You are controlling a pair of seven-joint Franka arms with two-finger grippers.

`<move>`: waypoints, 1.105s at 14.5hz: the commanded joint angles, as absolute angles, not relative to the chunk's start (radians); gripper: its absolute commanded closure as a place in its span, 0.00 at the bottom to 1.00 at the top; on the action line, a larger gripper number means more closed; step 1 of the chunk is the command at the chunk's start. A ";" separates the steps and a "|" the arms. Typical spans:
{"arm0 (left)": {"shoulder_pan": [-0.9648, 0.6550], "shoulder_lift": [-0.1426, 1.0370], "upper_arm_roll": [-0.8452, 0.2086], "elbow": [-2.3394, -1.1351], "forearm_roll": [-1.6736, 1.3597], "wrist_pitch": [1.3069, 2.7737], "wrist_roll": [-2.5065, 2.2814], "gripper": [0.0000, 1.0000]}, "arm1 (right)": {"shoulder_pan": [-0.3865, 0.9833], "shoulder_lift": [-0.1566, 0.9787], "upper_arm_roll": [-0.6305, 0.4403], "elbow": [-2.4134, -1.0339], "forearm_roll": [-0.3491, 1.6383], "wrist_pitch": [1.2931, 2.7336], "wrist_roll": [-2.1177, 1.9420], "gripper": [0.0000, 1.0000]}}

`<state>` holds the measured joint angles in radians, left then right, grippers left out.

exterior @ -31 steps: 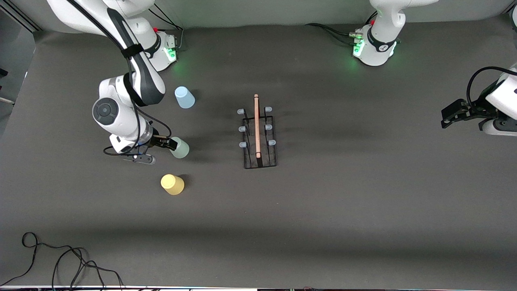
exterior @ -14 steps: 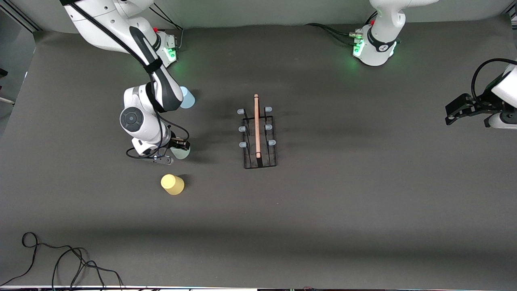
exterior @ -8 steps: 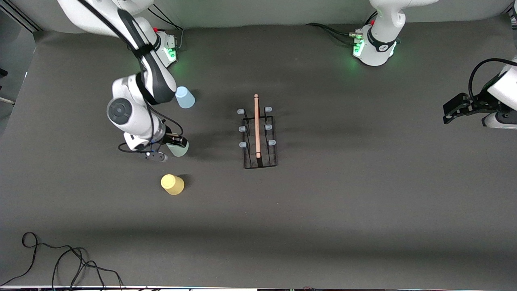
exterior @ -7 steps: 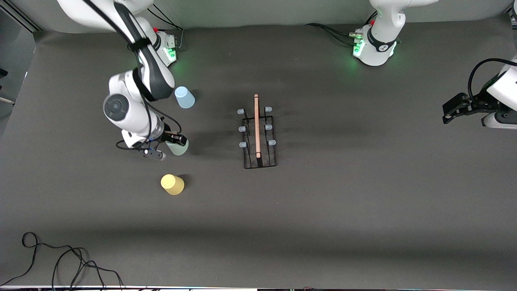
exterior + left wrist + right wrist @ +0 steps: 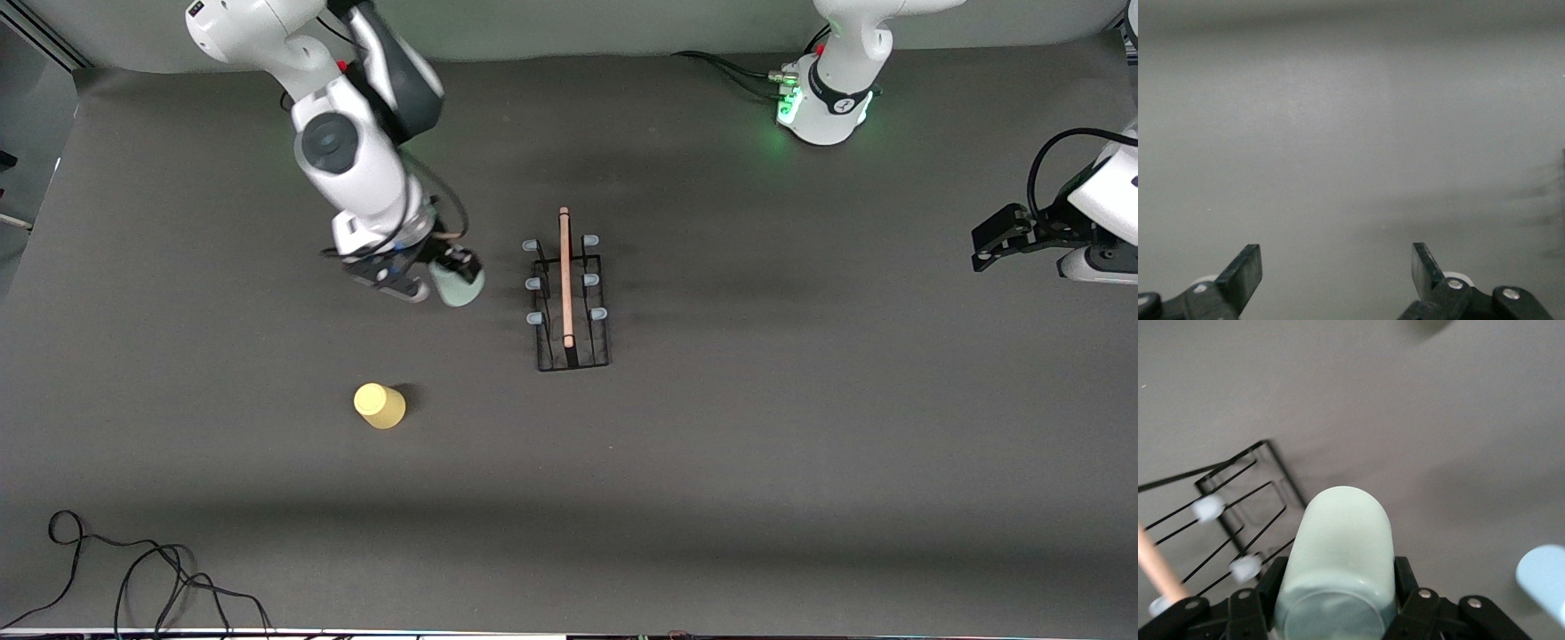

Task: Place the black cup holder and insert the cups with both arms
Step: 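Carry the green cup onto a rack peg with the right gripper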

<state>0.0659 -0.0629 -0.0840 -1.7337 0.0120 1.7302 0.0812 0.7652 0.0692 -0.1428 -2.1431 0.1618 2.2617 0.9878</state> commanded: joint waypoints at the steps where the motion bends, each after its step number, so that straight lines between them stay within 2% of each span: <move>1: 0.060 -0.078 -0.084 -1.746 0.028 1.726 0.063 0.00 | 0.831 0.090 -0.152 -2.097 0.178 2.260 1.106 1.00; 5: 0.060 -0.075 -0.083 -1.746 0.028 1.727 0.063 0.00 | 0.906 0.123 -0.153 -2.086 0.167 2.261 1.198 1.00; 7: 0.061 -0.072 -0.083 -1.746 0.028 1.729 0.063 0.00 | 0.937 0.156 -0.153 -2.086 0.166 2.308 1.230 1.00; 12: 0.061 -0.072 -0.083 -1.746 0.028 1.729 0.063 0.00 | 0.963 0.215 -0.153 -2.086 0.164 2.350 1.241 1.00; 13: 0.061 -0.072 -0.083 -1.747 0.028 1.729 0.063 0.00 | 0.963 0.224 -0.153 -2.086 0.164 2.361 1.243 0.76; 14: 0.063 -0.072 -0.083 -1.747 0.028 1.729 0.063 0.00 | 0.965 0.239 -0.153 -2.086 0.164 2.370 1.241 0.57; 15: 0.063 -0.071 -0.083 -1.747 0.028 1.729 0.063 0.00 | 0.965 0.250 -0.153 -2.086 0.164 2.382 1.241 0.54; 16: 0.063 -0.071 -0.083 -1.747 0.028 1.729 0.063 0.00 | 0.966 0.264 -0.153 -2.086 0.164 2.393 1.241 0.39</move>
